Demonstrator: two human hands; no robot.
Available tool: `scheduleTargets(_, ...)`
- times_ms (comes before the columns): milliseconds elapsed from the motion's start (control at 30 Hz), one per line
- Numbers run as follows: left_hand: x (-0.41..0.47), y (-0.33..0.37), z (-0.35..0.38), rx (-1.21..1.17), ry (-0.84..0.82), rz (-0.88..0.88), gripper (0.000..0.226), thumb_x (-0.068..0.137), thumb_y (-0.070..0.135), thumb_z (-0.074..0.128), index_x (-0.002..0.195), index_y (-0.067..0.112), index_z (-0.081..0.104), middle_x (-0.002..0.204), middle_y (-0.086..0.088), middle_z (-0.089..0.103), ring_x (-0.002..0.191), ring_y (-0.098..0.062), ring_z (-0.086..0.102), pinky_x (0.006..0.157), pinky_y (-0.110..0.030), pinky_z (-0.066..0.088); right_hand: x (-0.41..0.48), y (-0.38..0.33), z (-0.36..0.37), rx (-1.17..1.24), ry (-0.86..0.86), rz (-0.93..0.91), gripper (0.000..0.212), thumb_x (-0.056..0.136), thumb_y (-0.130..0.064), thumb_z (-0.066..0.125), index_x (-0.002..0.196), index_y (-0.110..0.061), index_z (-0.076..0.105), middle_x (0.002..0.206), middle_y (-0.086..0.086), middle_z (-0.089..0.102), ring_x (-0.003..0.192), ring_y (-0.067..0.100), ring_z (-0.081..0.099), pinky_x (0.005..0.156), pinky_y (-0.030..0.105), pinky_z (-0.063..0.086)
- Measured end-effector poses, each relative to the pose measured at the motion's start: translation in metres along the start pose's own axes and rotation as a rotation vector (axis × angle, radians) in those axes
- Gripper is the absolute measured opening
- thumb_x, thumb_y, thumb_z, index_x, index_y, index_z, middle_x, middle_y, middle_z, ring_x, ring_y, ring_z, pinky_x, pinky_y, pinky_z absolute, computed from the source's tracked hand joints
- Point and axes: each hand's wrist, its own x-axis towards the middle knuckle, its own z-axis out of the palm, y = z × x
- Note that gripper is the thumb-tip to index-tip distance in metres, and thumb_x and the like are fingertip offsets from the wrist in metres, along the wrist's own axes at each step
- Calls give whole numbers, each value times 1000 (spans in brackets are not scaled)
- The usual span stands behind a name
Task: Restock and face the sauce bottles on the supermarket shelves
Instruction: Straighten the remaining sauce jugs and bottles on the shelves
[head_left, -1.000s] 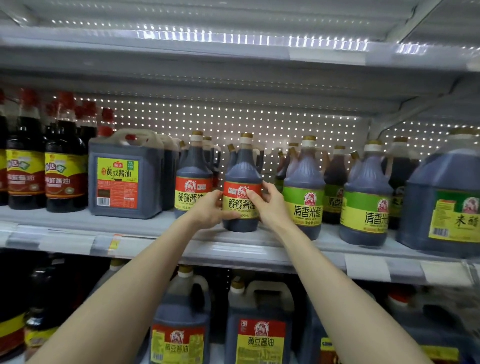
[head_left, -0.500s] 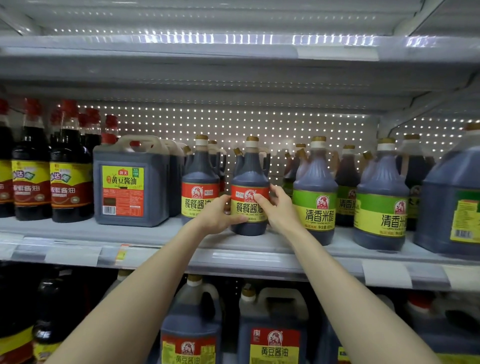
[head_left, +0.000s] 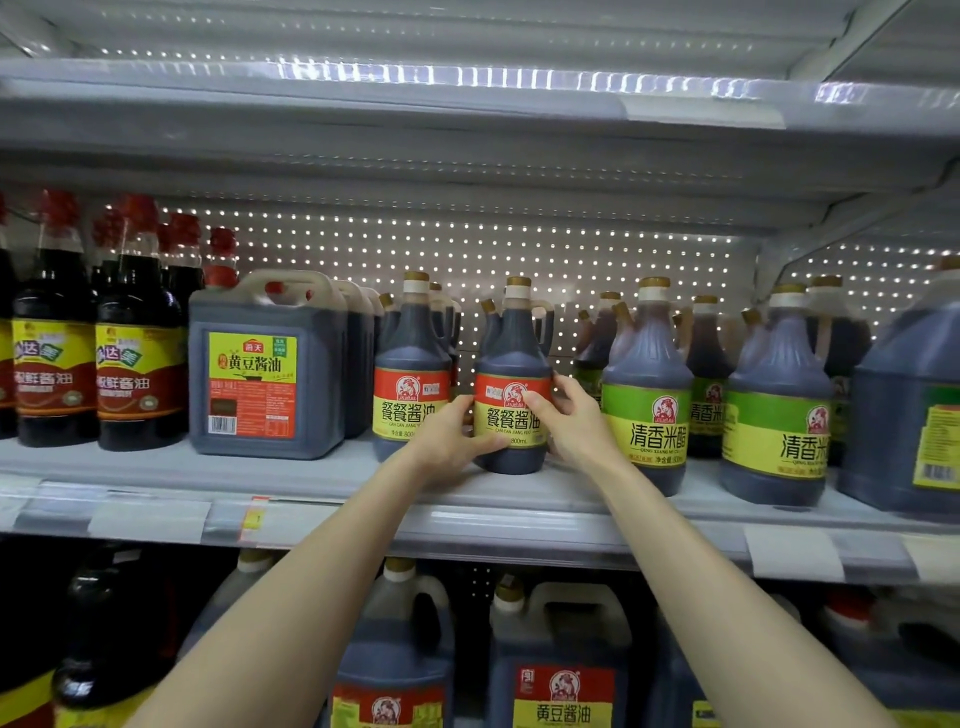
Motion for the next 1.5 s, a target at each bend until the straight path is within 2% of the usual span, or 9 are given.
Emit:
scheduleTargets(133, 2, -2, 0, -4, -17, 9, 56, 87, 24, 68, 136, 14, 43, 135, -2, 54, 125, -20, 51, 106, -41, 42, 3, 3, 0, 52, -14, 30, 48, 95, -19, 57, 140, -11, 41, 138, 10, 52, 122, 23, 53, 101, 46, 48)
scheduleTargets(333, 3, -3, 1, 23, -1, 26, 56, 87, 25, 69, 136, 14, 44, 135, -2, 55, 125, -20, 52, 104, -37, 43, 7, 8, 2, 86, -24, 51, 42, 95, -19, 57, 136, -16, 45, 134, 8, 56, 120, 23, 55, 100, 49, 48)
scheduleTargets(533, 2, -1, 4, 57, 17, 49, 53, 88, 24, 67, 134, 11, 44, 135, -5, 55, 124, -21, 52, 100, -32, 42, 8, 9, 2, 108, -62, 58, 36, 98, -17, 52, 133, -18, 46, 131, 5, 58, 119, 21, 56, 102, 46, 47)
scheduleTargets(700, 3, -3, 3, 36, 5, 46, 54, 87, 25, 68, 134, 12, 44, 135, -4, 55, 123, -20, 53, 105, -37, 43, 10, 11, 3, 110, -58, 62, 39, 98, -18, 52, 136, -18, 44, 133, 7, 57, 119, 22, 56, 102, 46, 47)
scheduleTargets(1133, 2, -1, 1, 17, -19, 28, 56, 89, 24, 66, 137, 12, 40, 137, -4, 52, 128, -21, 49, 106, -36, 41, 11, 12, 3, 96, -61, 37, 39, 98, -20, 52, 137, -17, 43, 134, 7, 56, 120, 22, 55, 102, 47, 47)
scheduleTargets(1233, 3, -3, 2, -2, -25, 28, 55, 88, 23, 66, 136, 12, 40, 137, -4, 53, 128, -21, 49, 107, -40, 41, 12, 12, 3, 78, -61, 37, 41, 98, -21, 52, 138, -18, 42, 136, 7, 55, 121, 22, 54, 102, 47, 47)
scheduleTargets(1500, 4, -3, 3, 45, 12, 42, 55, 87, 25, 68, 135, 12, 42, 136, -6, 53, 125, -21, 51, 105, -37, 42, 10, 11, 2, 72, -61, 34, 42, 99, -19, 50, 140, -16, 41, 136, 6, 55, 121, 21, 54, 103, 45, 46)
